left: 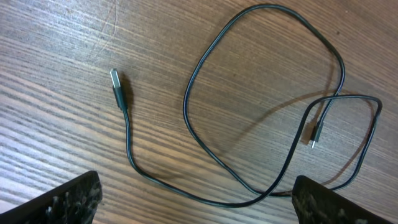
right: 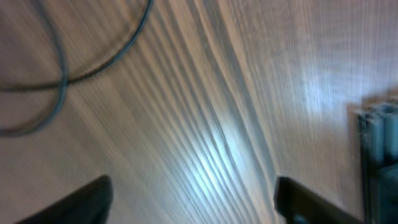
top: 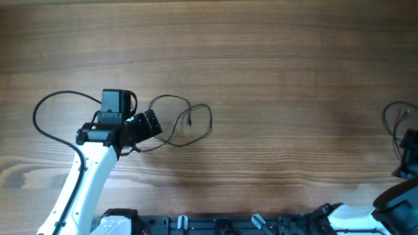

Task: Untangle cables
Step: 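Move the grasped cable off the table to the right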

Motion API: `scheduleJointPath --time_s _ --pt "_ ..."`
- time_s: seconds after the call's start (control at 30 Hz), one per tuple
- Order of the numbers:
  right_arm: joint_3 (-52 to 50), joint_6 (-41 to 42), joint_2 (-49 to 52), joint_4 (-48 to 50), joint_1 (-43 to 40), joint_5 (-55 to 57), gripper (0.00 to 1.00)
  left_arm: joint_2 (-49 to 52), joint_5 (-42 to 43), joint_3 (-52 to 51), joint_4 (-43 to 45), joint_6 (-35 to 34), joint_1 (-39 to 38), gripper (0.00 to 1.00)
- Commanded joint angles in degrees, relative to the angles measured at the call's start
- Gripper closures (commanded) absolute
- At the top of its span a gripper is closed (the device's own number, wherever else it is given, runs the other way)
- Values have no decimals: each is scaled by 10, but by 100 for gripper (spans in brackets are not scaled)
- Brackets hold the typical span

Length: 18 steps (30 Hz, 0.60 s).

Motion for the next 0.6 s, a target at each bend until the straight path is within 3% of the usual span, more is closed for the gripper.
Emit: scheduleJointPath --time_s 0.0,0.07,0.17,0.33,0.47,0.57 --pt "-85 -21 4 103 1 9 42 0 5 0 1 5 3 0" --pt "-125 -62 4 197 1 28 56 0 5 0 1 5 3 0" --pt "-171 -64 4 298 1 29 63 0 5 0 4 5 3 0" --pt "-230 -64 5 444 1 51 94 0 5 0 15 5 3 0" --pt "-292 -62 12 572 1 54 95 0 5 0 23 5 3 0" --pt "-303 -53 57 616 1 59 95 0 5 0 23 5 3 0"
